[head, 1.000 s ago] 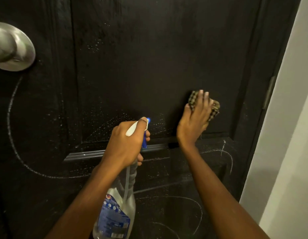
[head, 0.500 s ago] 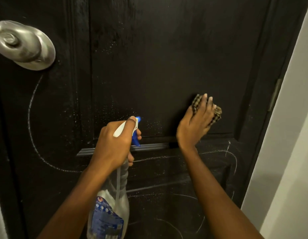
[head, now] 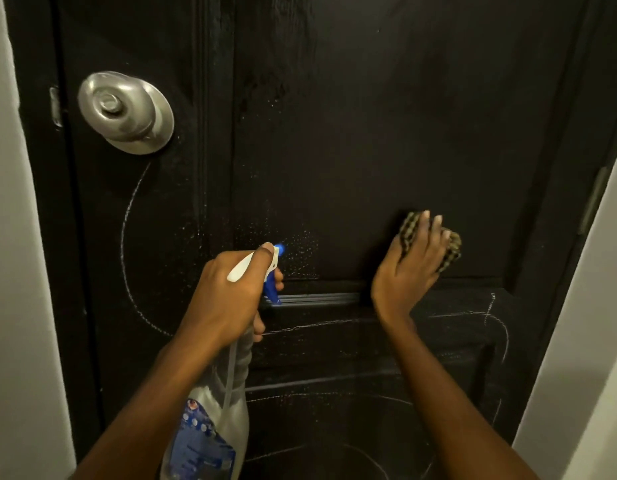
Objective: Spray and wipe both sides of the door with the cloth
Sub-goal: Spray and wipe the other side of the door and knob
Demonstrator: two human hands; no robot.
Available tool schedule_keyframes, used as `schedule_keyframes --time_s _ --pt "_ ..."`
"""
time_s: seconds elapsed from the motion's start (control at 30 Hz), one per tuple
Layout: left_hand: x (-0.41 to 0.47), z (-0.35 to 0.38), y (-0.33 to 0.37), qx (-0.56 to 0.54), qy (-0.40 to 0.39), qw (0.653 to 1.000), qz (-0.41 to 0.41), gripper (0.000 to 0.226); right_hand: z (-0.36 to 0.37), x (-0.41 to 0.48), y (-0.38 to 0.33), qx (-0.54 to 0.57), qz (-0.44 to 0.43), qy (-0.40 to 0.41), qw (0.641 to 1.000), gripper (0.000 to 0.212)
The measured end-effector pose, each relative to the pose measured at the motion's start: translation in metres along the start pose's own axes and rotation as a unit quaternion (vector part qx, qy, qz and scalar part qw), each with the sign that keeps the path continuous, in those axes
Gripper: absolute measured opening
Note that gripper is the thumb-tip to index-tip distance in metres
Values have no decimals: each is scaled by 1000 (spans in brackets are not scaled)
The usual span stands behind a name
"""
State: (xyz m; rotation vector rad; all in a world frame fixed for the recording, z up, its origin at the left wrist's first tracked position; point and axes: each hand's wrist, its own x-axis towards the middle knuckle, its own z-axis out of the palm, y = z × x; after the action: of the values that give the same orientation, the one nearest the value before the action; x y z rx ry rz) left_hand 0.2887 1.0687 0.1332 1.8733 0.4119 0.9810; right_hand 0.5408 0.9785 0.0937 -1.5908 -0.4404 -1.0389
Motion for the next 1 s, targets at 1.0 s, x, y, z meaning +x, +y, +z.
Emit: schedule_keyframes --time_s 1.0 --pt "-20 -73 -19 -2 122 993 1 48 28 -104 -52 -70 -472 -158 864 64"
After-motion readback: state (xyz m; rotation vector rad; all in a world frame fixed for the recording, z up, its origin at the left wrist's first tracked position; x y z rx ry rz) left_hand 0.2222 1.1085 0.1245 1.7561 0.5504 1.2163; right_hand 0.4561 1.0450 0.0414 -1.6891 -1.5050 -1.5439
